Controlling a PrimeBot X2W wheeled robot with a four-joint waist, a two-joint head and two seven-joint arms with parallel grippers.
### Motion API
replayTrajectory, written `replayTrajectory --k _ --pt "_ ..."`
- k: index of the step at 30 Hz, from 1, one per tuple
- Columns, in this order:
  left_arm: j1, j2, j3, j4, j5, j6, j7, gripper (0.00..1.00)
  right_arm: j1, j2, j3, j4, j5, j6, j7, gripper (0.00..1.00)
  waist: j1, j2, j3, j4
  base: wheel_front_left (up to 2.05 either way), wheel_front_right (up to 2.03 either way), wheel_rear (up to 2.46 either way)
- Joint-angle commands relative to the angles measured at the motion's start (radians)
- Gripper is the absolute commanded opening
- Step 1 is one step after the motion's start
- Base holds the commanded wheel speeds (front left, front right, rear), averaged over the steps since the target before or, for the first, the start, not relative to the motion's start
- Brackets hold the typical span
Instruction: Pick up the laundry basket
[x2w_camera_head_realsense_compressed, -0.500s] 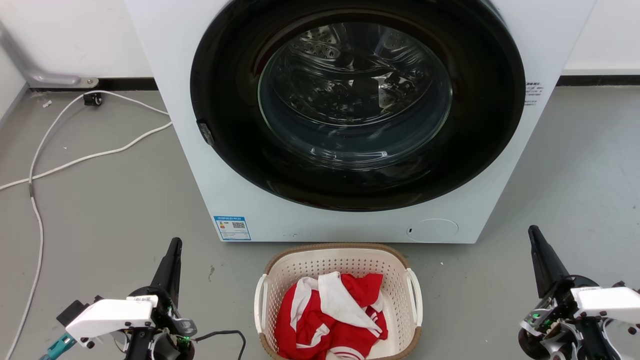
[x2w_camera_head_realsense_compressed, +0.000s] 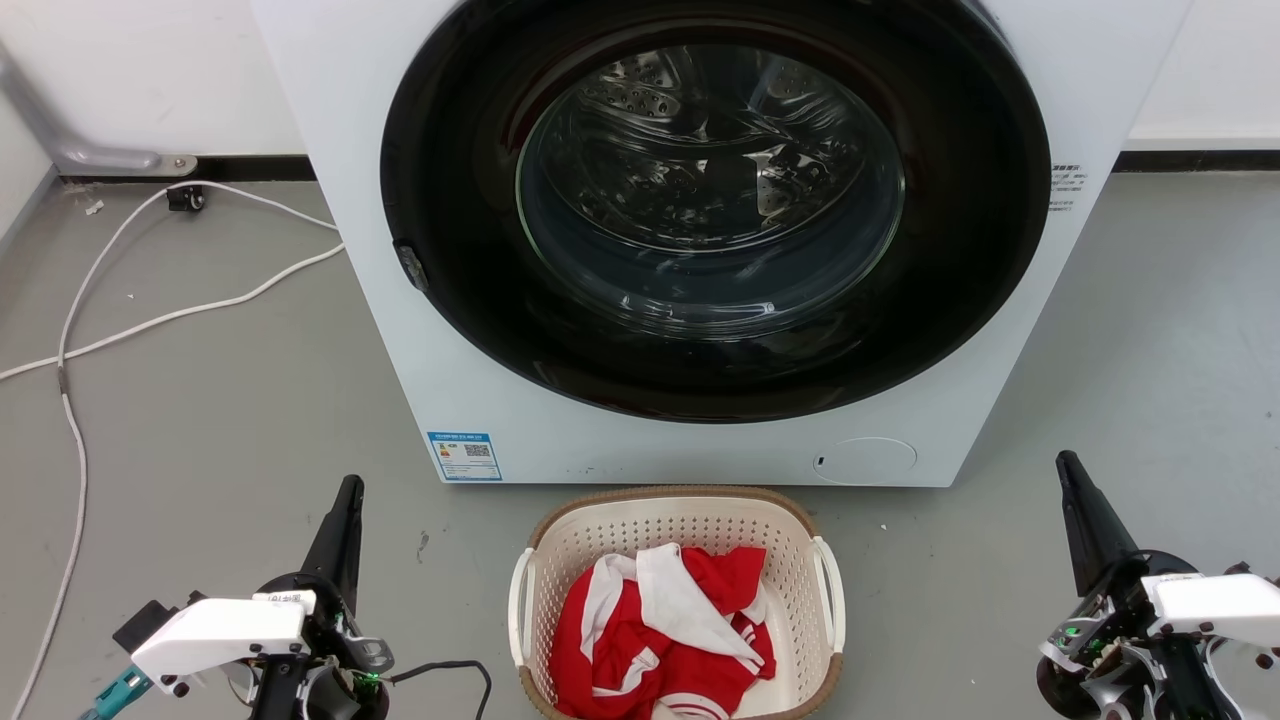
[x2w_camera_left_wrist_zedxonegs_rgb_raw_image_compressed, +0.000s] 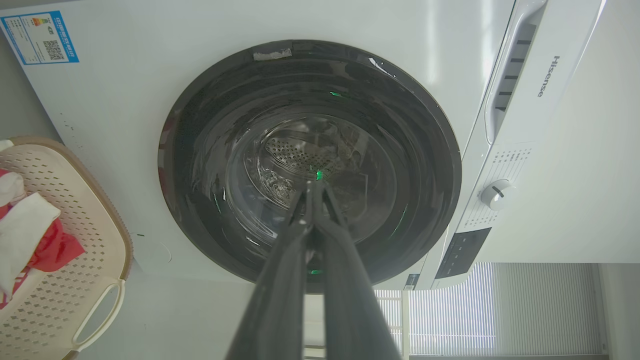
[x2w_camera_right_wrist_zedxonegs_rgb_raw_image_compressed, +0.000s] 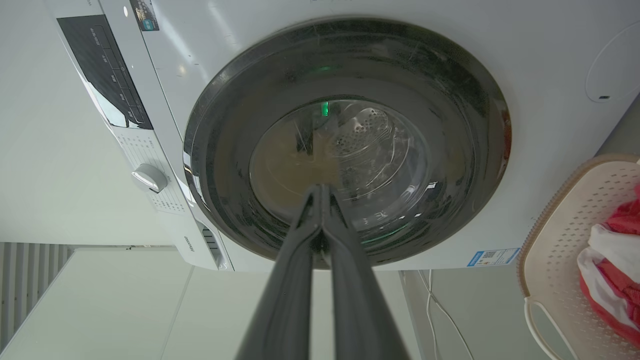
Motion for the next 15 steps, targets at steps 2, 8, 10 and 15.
replayTrajectory --k 2,8,10,15 --pt "-0.004 0.0 0.004 0.001 0.004 -0.003 0.003 0.0 -0.011 0.003 -0.001 0.001 -0.002 0.003 0.001 0.0 0.0 0.0 0.0 0.0 0.0 0.0 0.0" --pt "-0.004 0.0 0.004 0.001 0.004 -0.003 0.003 0.0 -0.01 0.003 -0.001 0.001 -0.002 0.003 0.002 0.0 0.0 0.0 0.0 0.0 0.0 0.0 0.0" --pt "-0.004 -0.001 0.004 0.001 0.004 -0.003 0.003 0.0 -0.01 0.003 -0.001 0.001 -0.002 0.003 0.002 0.0 0.0 0.0 0.0 0.0 0.0 0.0 0.0" --pt "-0.004 -0.001 0.004 0.001 0.005 -0.003 0.003 0.0 -0.011 0.003 -0.001 0.001 -0.003 0.003 0.002 0.0 0.0 0.0 0.0 0.0 0.0 0.0 0.0"
